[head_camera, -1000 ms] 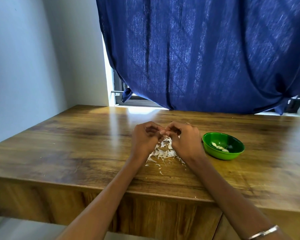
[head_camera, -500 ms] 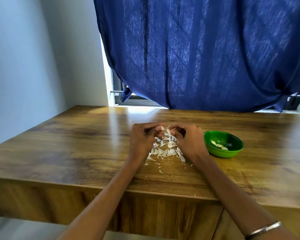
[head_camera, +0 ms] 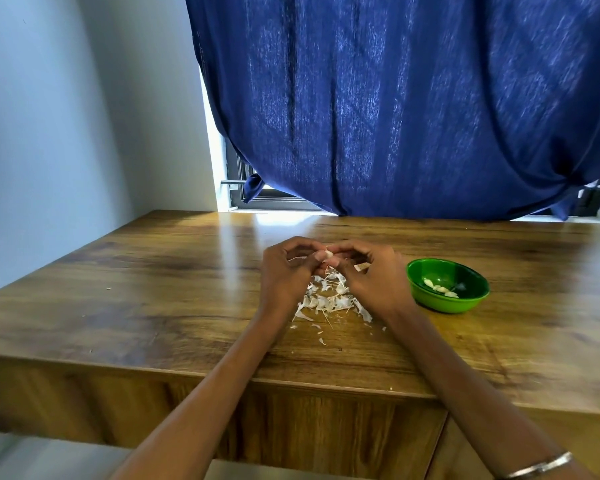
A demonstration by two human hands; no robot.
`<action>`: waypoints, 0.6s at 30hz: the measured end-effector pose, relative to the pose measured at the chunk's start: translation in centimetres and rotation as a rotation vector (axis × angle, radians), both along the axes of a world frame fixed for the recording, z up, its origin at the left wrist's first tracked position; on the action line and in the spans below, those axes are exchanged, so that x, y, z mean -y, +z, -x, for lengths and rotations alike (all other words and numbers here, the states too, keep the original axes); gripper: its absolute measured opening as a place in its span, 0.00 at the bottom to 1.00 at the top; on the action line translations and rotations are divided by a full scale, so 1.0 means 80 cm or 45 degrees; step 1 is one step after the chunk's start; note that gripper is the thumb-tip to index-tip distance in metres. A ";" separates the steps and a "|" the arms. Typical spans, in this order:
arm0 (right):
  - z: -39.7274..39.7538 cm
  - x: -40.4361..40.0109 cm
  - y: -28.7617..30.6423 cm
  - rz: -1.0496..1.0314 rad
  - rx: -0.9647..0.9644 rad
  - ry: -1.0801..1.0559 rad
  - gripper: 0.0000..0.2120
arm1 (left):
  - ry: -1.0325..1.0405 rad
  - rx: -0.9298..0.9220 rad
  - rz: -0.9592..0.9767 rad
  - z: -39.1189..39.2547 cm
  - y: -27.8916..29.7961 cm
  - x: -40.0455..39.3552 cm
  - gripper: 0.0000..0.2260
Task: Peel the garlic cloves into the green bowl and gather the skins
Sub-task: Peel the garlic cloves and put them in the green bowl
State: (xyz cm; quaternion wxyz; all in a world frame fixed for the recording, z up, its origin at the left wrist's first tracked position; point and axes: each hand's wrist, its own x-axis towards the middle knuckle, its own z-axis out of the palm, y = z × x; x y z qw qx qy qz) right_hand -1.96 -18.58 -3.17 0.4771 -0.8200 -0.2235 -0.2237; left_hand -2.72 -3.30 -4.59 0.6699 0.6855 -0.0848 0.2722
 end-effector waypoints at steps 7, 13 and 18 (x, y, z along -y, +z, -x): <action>-0.002 0.000 -0.003 -0.207 -0.013 -0.002 0.05 | -0.045 -0.048 0.049 0.000 0.002 0.003 0.03; -0.003 0.000 -0.008 -0.248 -0.044 0.026 0.06 | 0.008 -0.028 -0.003 0.001 0.002 0.004 0.02; 0.000 -0.003 -0.007 -0.330 -0.113 0.101 0.07 | 0.023 -0.042 -0.014 0.001 0.002 0.004 0.03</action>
